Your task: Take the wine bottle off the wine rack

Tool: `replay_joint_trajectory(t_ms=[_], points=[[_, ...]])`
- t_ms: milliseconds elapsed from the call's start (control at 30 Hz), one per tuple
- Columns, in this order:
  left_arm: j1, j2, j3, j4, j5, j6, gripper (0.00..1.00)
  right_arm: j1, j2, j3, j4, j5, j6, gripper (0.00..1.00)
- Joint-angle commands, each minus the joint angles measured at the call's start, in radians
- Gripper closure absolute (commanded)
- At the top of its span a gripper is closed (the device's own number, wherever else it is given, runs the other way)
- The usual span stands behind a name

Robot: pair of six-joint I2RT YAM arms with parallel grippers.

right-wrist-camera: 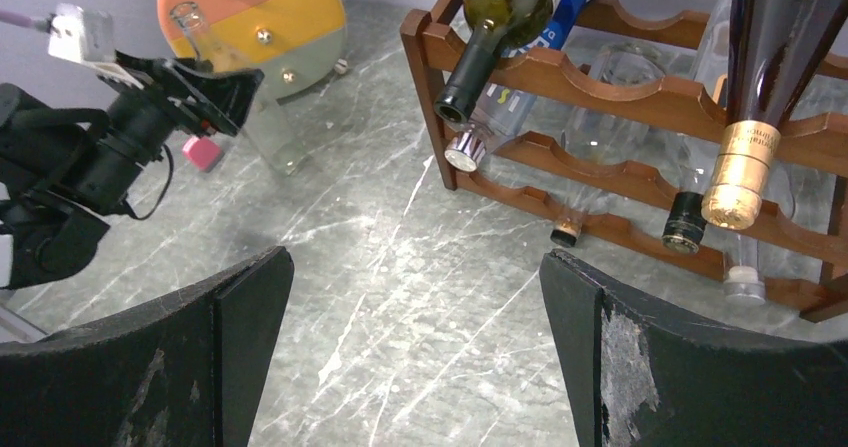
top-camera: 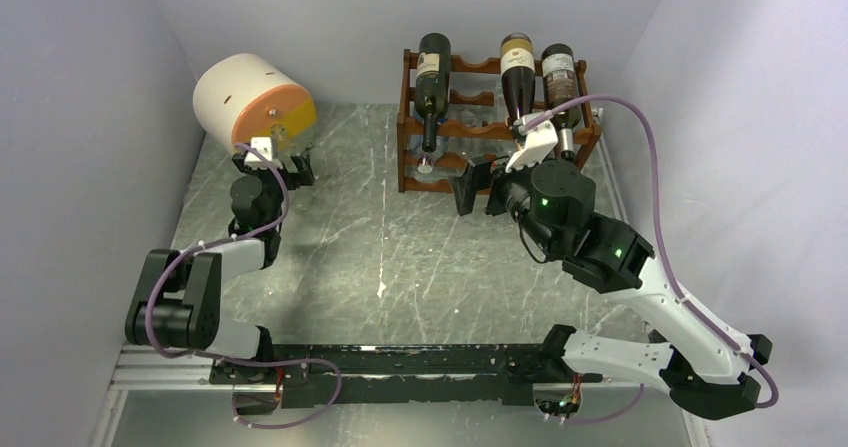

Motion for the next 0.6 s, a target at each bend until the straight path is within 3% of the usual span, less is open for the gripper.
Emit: replay_joint_trajectory(t_ms=[0, 200, 567], points=[[0.009, -0.092, 0.043, -0.151, -0.063, -0.058, 0.01, 0.002, -0.027, -0.035, 0.043, -0.01, 0.005, 0.0], [0.009, -0.204, 0.146, -0.481, -0.152, -0.13, 0.01, 0.003, 0.001, -0.043, 0.069, -0.034, -0.005, 0.0], [0.009, -0.495, 0.211, -0.878, -0.023, -0.172, 0.01, 0.001, 0.127, -0.002, 0.116, -0.046, -0.018, 0.0]])
